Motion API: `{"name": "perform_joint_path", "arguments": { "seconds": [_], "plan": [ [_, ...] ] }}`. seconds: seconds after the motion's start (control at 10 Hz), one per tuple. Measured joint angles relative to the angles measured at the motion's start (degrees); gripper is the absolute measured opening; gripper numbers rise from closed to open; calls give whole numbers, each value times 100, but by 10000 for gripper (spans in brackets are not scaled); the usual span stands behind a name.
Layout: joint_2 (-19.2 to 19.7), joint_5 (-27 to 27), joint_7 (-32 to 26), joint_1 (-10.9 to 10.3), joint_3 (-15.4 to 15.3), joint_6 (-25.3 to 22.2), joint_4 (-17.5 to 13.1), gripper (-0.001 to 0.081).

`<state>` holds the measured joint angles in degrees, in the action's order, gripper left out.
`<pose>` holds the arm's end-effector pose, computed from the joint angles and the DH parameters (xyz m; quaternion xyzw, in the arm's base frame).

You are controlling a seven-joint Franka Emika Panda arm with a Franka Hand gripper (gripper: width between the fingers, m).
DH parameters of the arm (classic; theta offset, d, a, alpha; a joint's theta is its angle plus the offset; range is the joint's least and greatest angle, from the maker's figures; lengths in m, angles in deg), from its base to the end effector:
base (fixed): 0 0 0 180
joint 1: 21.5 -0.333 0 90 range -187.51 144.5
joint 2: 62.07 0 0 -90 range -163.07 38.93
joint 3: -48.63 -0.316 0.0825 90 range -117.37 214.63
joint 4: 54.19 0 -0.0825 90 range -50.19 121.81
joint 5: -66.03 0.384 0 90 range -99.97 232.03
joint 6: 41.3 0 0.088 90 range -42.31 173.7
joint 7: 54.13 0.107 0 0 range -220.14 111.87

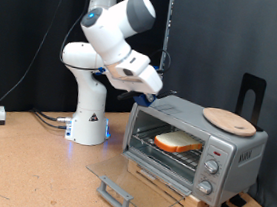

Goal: Make a piece of toast with the oven

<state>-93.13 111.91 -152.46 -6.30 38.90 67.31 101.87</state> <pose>0.3412 0.0162 0.3774 -0.7766 -0.5354 -0.1673 0.2870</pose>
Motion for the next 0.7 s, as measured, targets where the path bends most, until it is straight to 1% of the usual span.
{"name": "perform_joint_path", "arguments": {
  "seconds": [0.3, 0.7],
  "plan": [
    [-116, 392, 137, -288, -490, 166, 135, 414],
    [-143, 1009, 482, -634, -1136, 397, 238, 414]
  ]
}}
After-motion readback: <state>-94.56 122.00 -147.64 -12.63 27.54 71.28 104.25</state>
